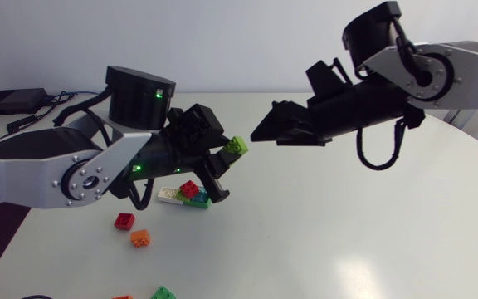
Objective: Sort duplo bricks by size, large to the right and small to the left
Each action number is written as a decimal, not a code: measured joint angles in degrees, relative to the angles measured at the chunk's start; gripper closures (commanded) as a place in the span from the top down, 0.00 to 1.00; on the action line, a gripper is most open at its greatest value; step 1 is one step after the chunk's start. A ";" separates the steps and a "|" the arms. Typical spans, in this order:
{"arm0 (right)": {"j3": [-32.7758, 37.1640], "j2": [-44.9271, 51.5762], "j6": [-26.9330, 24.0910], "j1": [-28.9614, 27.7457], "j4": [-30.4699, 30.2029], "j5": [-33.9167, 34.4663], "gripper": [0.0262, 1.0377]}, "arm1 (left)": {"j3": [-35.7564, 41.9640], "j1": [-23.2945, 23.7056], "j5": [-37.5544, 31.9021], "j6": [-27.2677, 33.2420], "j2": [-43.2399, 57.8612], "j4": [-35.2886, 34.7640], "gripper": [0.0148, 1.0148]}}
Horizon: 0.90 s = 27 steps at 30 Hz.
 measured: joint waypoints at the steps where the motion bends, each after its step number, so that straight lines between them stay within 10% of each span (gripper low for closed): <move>1: 0.00 0.59 -0.02 0.70 0.02 -0.26 0.96 | 0.00 -0.09 0.00 -0.39 0.00 0.33 0.28; 19: 0.00 2.43 -0.94 2.36 0.31 -1.77 0.80 | 0.00 -1.86 2.16 -2.62 0.02 1.68 0.29; 27: -0.17 3.26 -0.74 1.42 1.22 -10.27 0.36 | 0.00 -2.60 2.16 -3.39 0.02 1.64 0.29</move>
